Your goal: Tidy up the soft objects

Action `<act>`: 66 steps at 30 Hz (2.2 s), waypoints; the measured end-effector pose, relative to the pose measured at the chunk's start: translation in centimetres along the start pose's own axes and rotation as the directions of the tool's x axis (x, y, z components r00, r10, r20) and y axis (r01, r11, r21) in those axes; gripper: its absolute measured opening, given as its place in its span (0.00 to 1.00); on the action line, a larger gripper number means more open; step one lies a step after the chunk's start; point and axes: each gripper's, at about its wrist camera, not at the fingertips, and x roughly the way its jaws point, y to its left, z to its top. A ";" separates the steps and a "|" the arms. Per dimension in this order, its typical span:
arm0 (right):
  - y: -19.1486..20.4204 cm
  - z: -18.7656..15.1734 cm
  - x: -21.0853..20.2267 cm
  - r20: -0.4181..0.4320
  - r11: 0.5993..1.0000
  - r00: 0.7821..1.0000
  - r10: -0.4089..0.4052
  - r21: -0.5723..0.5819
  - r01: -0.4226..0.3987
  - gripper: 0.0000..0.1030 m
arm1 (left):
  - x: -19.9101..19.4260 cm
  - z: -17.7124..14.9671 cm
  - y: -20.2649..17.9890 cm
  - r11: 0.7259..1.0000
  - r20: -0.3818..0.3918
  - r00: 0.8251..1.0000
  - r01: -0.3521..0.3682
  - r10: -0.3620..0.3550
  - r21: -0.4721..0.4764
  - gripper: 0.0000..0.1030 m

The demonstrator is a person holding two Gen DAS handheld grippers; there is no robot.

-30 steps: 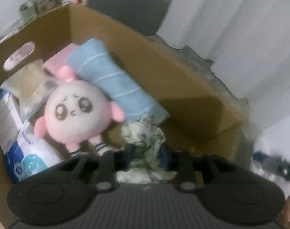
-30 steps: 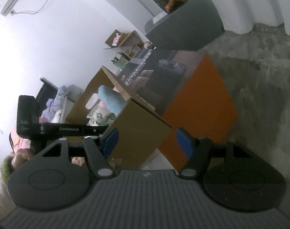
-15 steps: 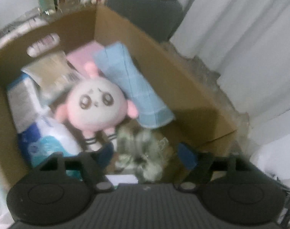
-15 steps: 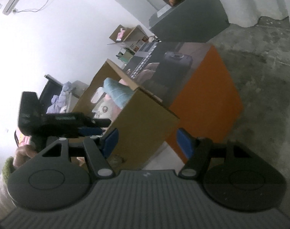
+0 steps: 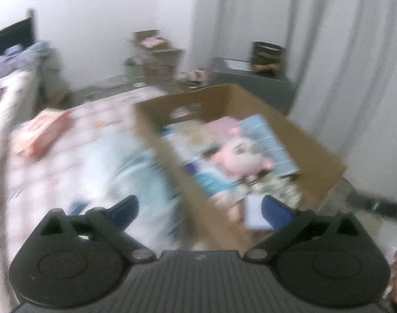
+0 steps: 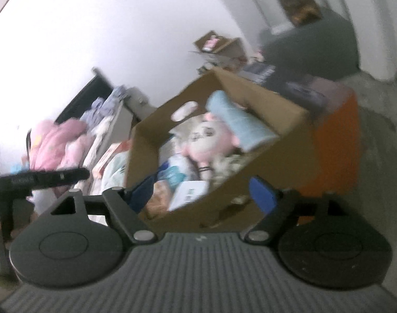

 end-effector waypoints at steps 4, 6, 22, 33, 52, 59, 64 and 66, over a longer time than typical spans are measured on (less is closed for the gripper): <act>4.4 0.3 0.6 0.006 0.994 1.000 0.021 -0.106 -0.020 0.91 | -1.1 -3.2 3.2 0.986 -0.020 0.995 -0.096 0.094 -0.138 1.00; 6.3 0.2 1.4 -0.011 0.987 1.000 0.024 -0.158 -0.026 0.91 | -1.3 -4.2 4.4 0.972 -0.033 0.992 -0.129 0.125 -0.194 1.00; 13.7 -1.7 4.9 -0.128 0.953 0.989 -0.068 -0.303 0.026 0.99 | -1.4 -5.6 5.9 0.950 -0.040 0.968 -0.249 0.246 -0.190 1.00; 13.5 -1.6 4.8 -0.150 0.950 0.983 -0.108 -0.308 0.057 0.99 | -1.6 -5.3 5.0 0.955 -0.021 0.967 -0.255 0.255 -0.153 1.00; 13.5 -1.9 4.0 -0.185 0.941 0.974 -0.132 -0.332 0.064 0.99 | -2.1 -5.8 4.6 0.944 -0.048 0.964 -0.267 0.262 -0.195 1.00; 13.2 -1.8 3.4 -0.178 0.940 0.971 -0.159 -0.329 0.094 0.99 | -2.2 -6.2 4.2 0.946 -0.062 0.967 -0.254 0.246 -0.202 1.00; 13.2 -2.2 3.0 -0.173 0.931 0.967 -0.186 -0.345 0.117 0.99 | -2.3 -6.4 3.4 0.954 -0.060 0.973 -0.231 0.224 -0.192 1.00; 13.3 -2.3 2.9 -0.180 0.927 0.966 -0.188 -0.358 0.114 0.99 | -2.3 -6.6 2.9 0.958 -0.062 0.974 -0.224 0.216 -0.180 1.00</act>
